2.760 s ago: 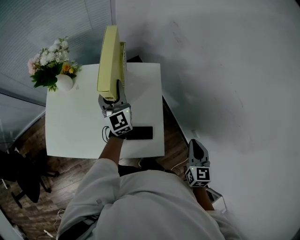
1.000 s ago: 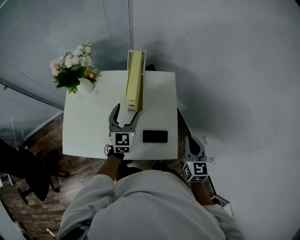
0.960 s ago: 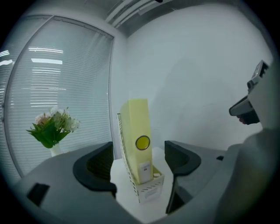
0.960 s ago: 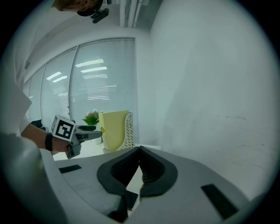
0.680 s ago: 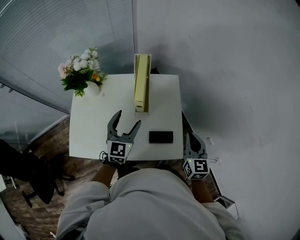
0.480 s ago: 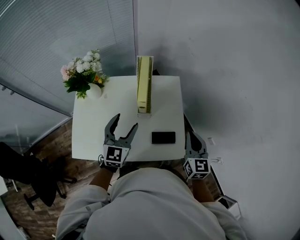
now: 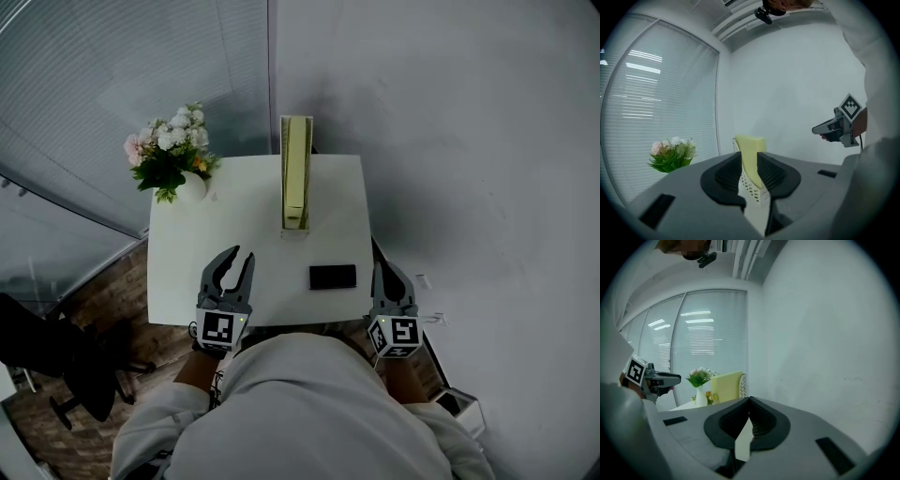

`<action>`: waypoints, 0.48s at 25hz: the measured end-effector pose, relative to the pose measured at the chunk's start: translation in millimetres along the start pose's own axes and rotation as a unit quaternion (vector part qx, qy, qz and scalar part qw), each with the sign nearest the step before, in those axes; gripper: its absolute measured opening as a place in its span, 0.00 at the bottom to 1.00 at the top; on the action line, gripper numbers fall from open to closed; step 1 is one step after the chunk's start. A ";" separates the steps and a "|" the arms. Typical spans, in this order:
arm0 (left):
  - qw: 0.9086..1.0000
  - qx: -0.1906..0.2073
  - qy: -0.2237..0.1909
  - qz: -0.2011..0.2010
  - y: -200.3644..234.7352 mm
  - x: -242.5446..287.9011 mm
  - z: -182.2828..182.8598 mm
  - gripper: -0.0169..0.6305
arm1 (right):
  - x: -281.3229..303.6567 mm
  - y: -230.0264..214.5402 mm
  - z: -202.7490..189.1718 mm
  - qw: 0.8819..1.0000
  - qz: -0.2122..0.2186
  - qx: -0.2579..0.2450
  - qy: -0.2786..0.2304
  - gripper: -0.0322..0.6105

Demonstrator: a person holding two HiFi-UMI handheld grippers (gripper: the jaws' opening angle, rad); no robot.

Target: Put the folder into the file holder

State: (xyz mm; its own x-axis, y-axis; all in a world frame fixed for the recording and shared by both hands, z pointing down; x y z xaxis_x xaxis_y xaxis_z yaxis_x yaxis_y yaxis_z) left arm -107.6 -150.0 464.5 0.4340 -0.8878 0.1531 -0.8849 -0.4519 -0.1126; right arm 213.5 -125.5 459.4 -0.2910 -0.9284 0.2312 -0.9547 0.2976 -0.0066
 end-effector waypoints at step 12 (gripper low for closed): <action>1.000 -0.009 0.012 -0.001 7.4 -4.8 -4.1 0.04 | 6.8 9.4 4.5 1.000 -0.006 -0.011 -0.001 0.07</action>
State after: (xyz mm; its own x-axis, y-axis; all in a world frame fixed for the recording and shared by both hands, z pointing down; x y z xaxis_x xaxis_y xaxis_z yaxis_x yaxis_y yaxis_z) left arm -117.0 -148.8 467.0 0.4312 -0.8849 0.1762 -0.8875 -0.4511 -0.0941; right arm 202.3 -130.1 456.5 -0.2793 -0.9326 0.2285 -0.9566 0.2910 0.0185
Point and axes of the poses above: the fingertips, and each gripper's own axes: x forward along the fingers, y to its left, z out of its top, the point moved 6 cm from there along -x, backward along the fingers, and after that the axes turned 2 degrees about z, right-handed, at the moved point
